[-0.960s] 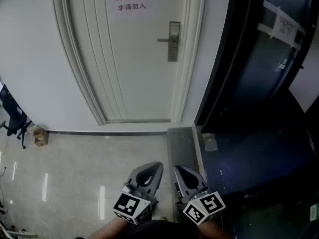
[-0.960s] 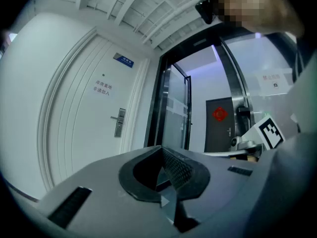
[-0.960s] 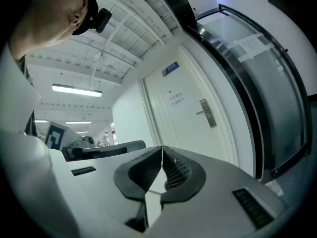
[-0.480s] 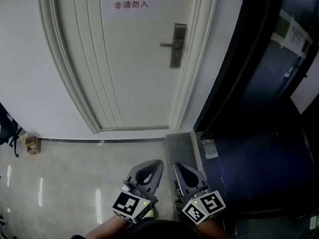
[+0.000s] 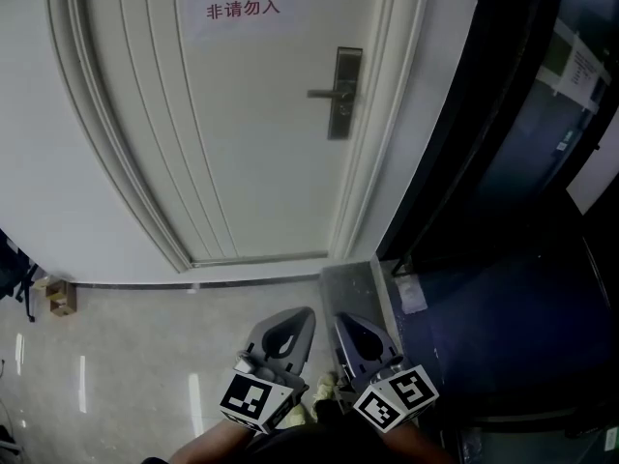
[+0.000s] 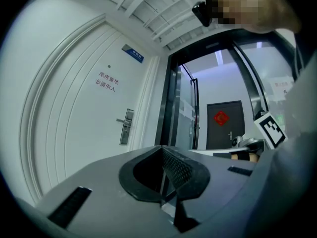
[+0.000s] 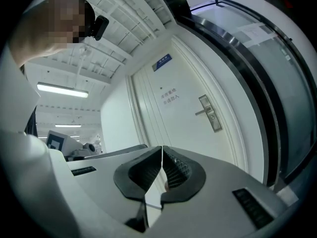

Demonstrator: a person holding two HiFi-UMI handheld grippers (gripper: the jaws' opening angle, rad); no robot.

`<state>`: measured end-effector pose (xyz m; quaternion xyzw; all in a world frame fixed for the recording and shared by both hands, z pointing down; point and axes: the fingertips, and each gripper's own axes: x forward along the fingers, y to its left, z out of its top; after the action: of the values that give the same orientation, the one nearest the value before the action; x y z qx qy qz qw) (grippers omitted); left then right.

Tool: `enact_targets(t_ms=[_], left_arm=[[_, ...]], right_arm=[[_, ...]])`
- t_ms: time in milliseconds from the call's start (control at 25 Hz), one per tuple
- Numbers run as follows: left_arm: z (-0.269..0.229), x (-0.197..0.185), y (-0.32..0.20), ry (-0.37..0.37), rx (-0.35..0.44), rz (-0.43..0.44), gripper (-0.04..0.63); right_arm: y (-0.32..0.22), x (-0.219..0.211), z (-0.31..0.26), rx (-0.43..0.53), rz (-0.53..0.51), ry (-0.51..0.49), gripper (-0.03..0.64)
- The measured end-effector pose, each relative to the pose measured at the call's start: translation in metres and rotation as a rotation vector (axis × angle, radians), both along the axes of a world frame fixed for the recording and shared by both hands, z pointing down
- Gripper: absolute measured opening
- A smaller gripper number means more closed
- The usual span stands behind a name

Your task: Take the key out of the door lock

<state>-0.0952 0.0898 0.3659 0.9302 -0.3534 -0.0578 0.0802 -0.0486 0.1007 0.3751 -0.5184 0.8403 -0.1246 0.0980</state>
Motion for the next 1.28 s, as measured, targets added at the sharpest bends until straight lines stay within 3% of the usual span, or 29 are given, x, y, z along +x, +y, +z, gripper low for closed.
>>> enact_targets(t_ms=[320,880,1280], left_arm=[[0.005,0.02,-0.062,-0.004,0.002,-0.021,0.006],[-0.014,0.088,-0.195,-0.023,0.032,-0.108,0.006],[-0.011,0.101,-0.253,-0.042,0.018,-0.141,0.006]], right_arm=[[-0.068,0.018,0.005,0.004,-0.03,-0.004,0.017],[-0.201,0.082,-0.012,0.03,-0.119,0.001,0.017],[-0.267,0.094,-0.013,0.023,-0.162,-0.032,0.017]])
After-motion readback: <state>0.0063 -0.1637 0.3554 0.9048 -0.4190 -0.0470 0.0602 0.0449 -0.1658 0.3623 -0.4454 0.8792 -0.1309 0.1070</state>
